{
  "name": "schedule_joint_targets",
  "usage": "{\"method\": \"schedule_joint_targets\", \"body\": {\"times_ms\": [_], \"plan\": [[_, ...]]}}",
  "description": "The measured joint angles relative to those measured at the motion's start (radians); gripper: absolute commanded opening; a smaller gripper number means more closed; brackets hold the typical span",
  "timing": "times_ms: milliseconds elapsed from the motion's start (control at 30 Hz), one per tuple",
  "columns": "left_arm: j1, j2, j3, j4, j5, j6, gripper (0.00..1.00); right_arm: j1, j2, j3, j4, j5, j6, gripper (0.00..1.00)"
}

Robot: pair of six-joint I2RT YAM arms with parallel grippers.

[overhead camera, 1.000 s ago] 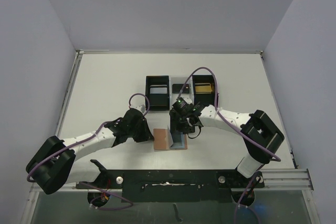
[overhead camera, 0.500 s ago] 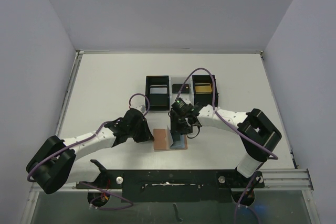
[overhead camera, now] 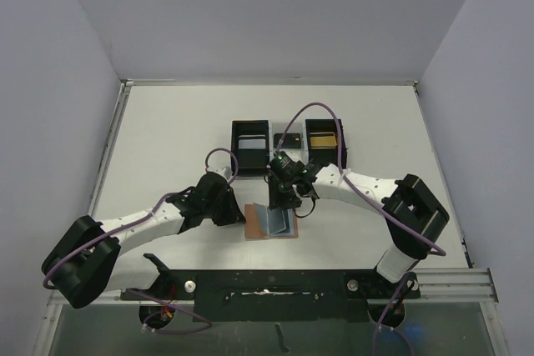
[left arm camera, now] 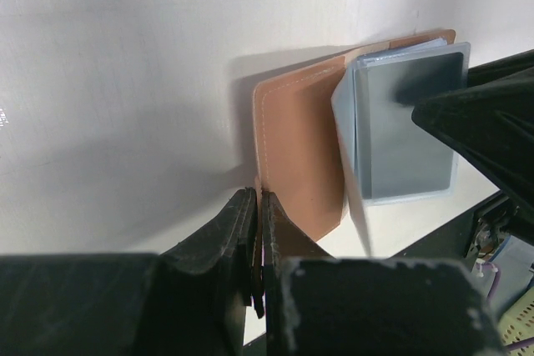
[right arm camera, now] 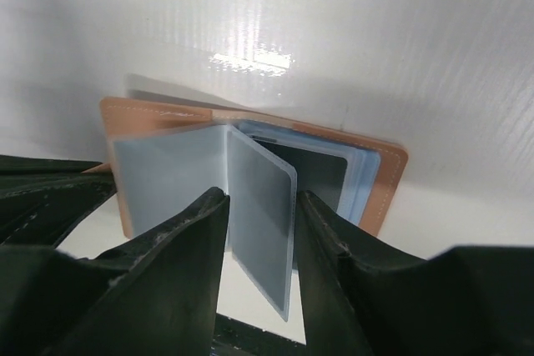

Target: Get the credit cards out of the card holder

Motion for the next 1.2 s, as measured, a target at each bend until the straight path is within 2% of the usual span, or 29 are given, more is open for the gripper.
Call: {"method": "schedule_joint_targets", "body": {"times_ms": [233,400,567,733,800,1200], "plan": [[0.000,0.000,0.000,0.008,0.005,0.000,0.05,0.002,-0.026,0.003,0.054,-0.075,-0.022,0.44],[0.000,-0.002,0.000,0.006,0.005,0.000,0.11,0.002,0.005,0.030,0.129,-0.184,-0.036,0.47],[0.000,-0.037,0.000,-0.012,-0.008,0.000,0.21,0.001,0.072,0.053,0.217,-0.272,-0.039,0.49],[0.000,-0.085,-0.002,-0.037,-0.030,-0.005,0.40,-0.011,0.089,0.039,0.271,-0.321,-0.032,0.47],[0.000,-0.109,-0.002,-0.057,-0.041,-0.007,0.44,-0.020,0.083,0.023,0.294,-0.326,-0.026,0.47],[0.000,-0.243,0.019,-0.152,-0.104,-0.026,0.54,-0.062,-0.068,-0.128,0.361,-0.272,0.028,0.36]]}}
